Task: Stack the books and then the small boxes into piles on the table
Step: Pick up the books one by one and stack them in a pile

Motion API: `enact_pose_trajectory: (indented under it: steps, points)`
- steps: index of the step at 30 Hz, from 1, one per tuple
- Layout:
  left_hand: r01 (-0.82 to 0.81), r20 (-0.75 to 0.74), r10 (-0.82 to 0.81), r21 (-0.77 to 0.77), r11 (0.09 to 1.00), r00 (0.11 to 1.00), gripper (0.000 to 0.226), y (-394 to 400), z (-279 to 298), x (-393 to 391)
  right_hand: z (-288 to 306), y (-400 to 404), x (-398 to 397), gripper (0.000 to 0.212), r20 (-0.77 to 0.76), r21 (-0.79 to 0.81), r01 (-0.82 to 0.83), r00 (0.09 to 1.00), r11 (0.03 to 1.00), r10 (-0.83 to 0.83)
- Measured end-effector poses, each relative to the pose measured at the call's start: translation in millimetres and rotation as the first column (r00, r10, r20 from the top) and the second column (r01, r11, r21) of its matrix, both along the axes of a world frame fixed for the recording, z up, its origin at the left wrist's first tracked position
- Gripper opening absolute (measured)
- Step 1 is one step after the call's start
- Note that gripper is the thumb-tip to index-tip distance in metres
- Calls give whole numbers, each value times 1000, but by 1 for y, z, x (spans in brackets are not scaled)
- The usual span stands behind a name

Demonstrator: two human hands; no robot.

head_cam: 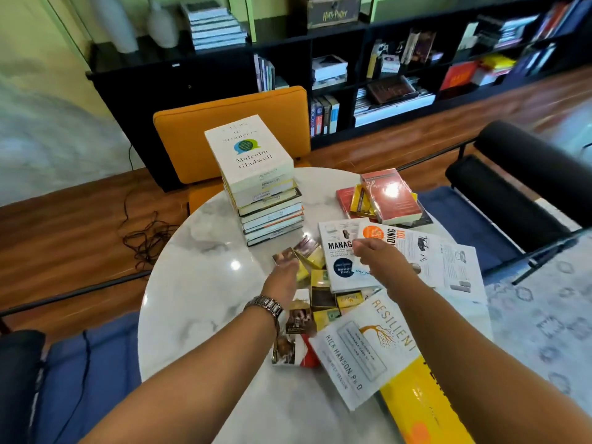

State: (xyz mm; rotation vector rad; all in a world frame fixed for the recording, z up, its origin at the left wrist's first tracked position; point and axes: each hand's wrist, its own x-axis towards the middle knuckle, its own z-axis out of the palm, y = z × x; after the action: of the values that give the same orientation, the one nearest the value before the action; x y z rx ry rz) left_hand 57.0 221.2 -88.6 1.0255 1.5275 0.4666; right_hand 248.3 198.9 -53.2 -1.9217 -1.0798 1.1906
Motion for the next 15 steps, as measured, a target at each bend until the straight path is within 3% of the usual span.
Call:
enact_pose_trajectory:
  steps: [4,6,9,10,12,15]
  points:
    - [287,-79,-295,-105,952,952,49,-30,-10,23,-11,-48,21,28,61,-53,4,998,999,-1]
    - [430,-202,-439,-90,899,876,46,-45,-22,33,-17,-74,34,20,28,-81,53,998,995,-51]
    - [616,-408,-582,-60,786,703,49,-69,-38,42,-30,-109,55,25,75,-121,58,996,991,-49]
    - [664,-476,-606,-59,746,638,55,-77,-42,44,-33,-120,60,25,81,-141,65,995,988,-55]
    - [740,-612,-613,-65,670,500,89,-91,-47,49,-45,-139,70,27,60,-190,106,993,976,-97]
    - [760,-699,-621,-172,627,354,139,-104,-65,55,-62,-165,78,43,-105,-285,174,972,942,-212]
